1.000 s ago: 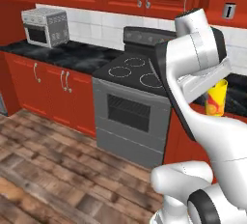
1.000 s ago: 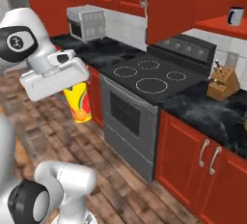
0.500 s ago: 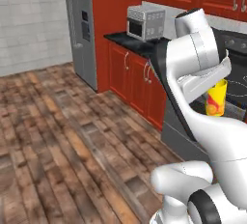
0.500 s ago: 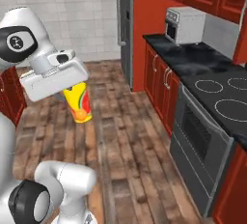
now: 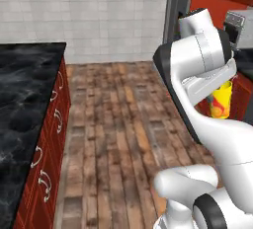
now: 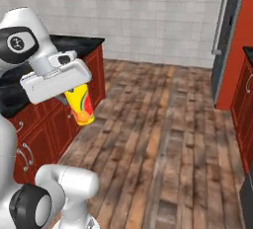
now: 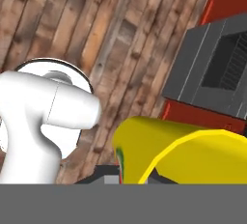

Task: There is a tray on the dining counter. Grab the cup, mug, and pitcher and place them on the tray. The pitcher may be placed next to the tray if it cannot fit the tray.

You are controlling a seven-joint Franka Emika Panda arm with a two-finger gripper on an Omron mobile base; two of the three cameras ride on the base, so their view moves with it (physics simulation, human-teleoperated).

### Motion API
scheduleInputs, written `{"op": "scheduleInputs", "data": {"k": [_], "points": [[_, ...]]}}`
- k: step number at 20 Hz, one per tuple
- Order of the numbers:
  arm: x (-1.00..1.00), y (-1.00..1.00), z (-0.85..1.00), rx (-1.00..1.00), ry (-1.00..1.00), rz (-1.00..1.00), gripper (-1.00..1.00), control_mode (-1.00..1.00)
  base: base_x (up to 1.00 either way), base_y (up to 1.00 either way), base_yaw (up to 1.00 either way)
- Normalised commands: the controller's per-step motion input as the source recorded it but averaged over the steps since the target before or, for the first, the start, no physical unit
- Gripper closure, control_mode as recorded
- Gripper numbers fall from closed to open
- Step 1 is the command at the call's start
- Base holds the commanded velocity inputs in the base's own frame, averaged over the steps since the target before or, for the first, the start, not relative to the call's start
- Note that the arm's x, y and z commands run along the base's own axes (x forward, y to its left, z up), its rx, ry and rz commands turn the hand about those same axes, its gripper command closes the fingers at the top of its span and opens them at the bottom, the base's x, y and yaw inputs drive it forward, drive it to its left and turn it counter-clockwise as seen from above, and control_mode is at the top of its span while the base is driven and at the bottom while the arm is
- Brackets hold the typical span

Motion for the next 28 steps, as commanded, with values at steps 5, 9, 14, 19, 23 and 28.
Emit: {"op": "scheduleInputs", "data": {"k": [5, 9, 14, 19, 23, 28], "points": [[0.00, 0.00, 0.00, 0.00, 0.00, 0.00, 1.00, 1.00, 0.00, 0.13, 0.69], [0.00, 0.00, 0.00, 0.00, 0.00, 0.00, 1.00, 1.00, 0.00, 0.11, 0.68], [0.00, 0.00, 0.00, 0.00, 0.00, 0.00, 1.00, 1.00, 0.00, 0.09, 0.67], [0.00, 0.00, 0.00, 0.00, 0.00, 0.00, 1.00, 1.00, 0.00, 0.08, 0.66], [0.00, 0.00, 0.00, 0.00, 0.00, 0.00, 1.00, 1.00, 0.00, 0.08, 0.61], [0.00, 0.00, 0.00, 0.00, 0.00, 0.00, 1.00, 1.00, 0.00, 0.01, 0.31]]}}
